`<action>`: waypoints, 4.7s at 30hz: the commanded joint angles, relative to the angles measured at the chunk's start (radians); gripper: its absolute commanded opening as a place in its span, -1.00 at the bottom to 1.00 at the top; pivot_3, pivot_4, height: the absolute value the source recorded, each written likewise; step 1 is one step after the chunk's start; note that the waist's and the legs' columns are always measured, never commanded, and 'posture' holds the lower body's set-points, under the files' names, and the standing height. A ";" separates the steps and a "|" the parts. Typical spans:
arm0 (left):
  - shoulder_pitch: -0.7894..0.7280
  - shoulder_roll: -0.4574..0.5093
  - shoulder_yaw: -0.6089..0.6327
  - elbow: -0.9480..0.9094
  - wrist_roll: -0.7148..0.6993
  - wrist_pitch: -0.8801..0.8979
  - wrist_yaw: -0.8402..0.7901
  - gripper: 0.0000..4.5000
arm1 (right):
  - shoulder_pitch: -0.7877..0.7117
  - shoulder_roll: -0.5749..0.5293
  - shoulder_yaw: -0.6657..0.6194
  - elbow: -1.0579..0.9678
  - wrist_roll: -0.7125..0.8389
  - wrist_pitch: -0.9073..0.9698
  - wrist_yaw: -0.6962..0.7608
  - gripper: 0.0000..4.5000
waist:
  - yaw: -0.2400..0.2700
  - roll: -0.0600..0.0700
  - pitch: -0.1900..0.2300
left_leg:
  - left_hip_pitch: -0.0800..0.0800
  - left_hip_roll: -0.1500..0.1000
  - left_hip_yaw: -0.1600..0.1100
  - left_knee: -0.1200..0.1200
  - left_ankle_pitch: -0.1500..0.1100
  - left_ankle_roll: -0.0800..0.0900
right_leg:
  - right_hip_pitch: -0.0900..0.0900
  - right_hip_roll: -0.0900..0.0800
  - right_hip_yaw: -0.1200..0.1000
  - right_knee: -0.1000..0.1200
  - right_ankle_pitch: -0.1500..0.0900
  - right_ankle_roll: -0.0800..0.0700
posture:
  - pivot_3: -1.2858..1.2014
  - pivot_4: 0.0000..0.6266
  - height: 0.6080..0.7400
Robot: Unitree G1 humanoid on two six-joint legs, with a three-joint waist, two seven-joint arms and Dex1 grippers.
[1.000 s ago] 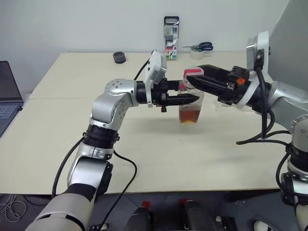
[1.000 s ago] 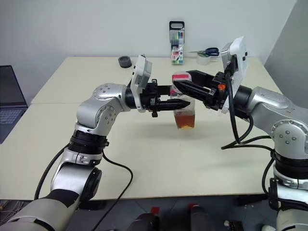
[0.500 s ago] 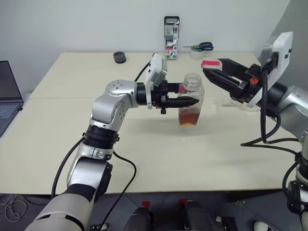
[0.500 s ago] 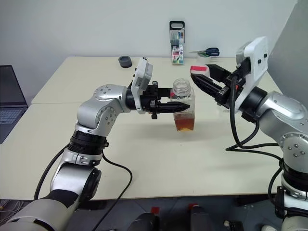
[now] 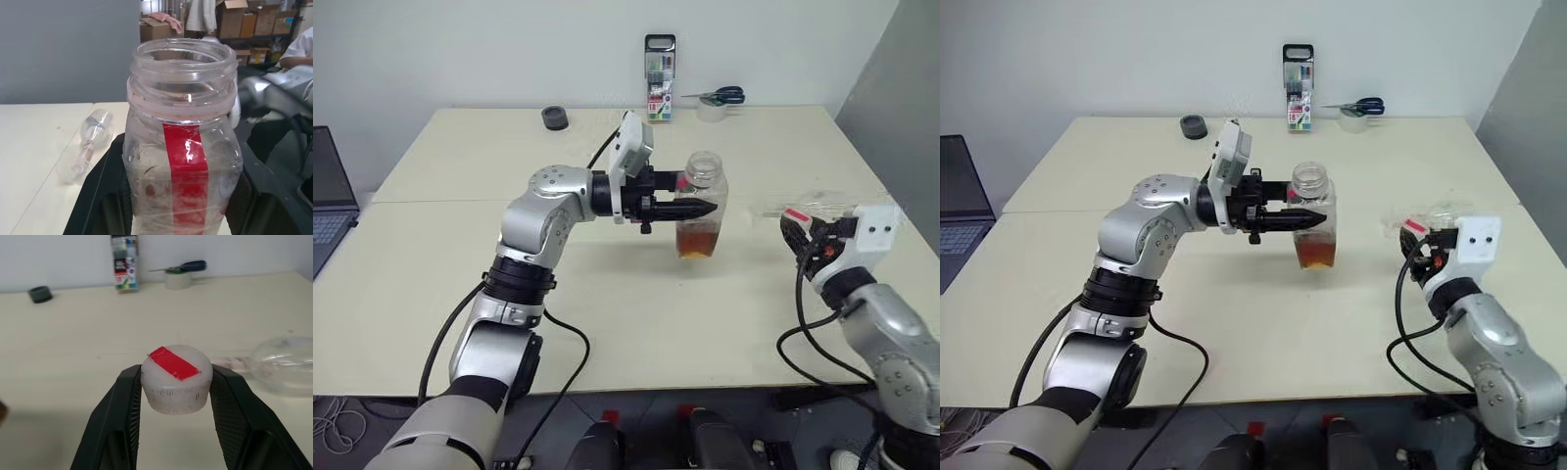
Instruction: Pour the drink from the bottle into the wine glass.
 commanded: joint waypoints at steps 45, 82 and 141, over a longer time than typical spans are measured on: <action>-0.034 0.010 0.044 0.046 0.032 -0.069 0.075 -0.13 | -0.214 -0.324 -0.188 -0.079 0.411 0.248 0.567 0.99 | 0.003 0.001 0.000 | 0.000 0.001 -0.002 0.001 0.000 0.001 | 0.002 0.001 -0.001 -0.001 0.000 0.000 | 0.03 -0.52 1.00; 0.263 0.044 0.377 0.092 0.198 -0.250 0.867 -0.13 | -0.483 -0.202 0.125 -0.039 0.396 0.097 0.443 0.99 | 0.008 0.000 0.000 | -0.001 -0.001 -0.002 0.001 0.000 0.000 | 0.000 -0.007 -0.002 -0.001 0.000 0.000 | 0.03 -0.52 1.00; 0.527 0.049 0.386 -0.114 0.164 -0.126 0.942 0.98 | -0.487 -0.181 0.130 -0.021 0.364 0.103 0.439 1.00 | 0.006 0.000 0.000 | -0.001 -0.001 -0.002 0.000 0.000 0.000 | 0.000 -0.008 -0.002 -0.001 0.000 0.000 | 0.03 -0.52 1.00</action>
